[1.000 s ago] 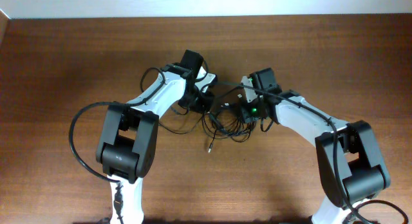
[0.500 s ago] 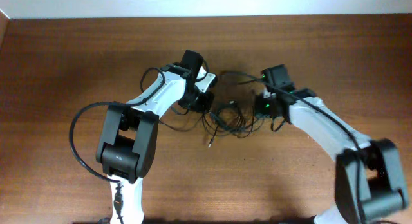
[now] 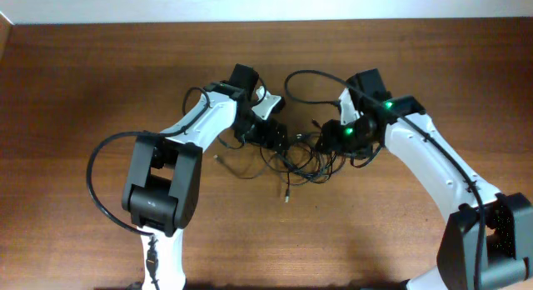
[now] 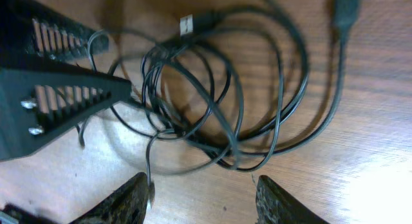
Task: Untangle cables
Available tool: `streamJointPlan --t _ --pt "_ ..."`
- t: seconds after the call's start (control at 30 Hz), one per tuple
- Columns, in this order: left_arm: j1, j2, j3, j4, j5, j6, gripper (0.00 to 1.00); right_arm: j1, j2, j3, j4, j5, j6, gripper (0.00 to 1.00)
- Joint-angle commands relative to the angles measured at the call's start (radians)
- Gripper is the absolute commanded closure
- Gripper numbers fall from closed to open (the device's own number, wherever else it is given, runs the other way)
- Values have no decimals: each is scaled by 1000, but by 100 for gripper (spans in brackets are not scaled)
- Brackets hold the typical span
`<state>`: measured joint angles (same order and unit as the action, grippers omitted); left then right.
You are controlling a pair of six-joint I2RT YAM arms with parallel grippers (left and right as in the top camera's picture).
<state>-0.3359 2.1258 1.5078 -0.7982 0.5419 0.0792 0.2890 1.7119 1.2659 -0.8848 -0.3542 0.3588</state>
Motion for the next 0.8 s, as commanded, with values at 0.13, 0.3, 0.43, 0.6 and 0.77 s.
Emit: streamJointPlan --t 0.13,0.3,0.43,0.6,0.77 --pt "105 11 25 -31 132 20 21 42 62 -92 116 -28 25 46" --pt "100 11 25 -37 135 13 56 86 107 -92 184 26 140 46" --pt "60 11 25 -22 108 27 54 97 165 -93 242 41 159 46" --pt "37 11 25 -21 71 27 51 97 175 -93 400 -328 12 81" --pt "37 11 25 -21 62 27 53 81 163 -93 413 -420 -42 57"
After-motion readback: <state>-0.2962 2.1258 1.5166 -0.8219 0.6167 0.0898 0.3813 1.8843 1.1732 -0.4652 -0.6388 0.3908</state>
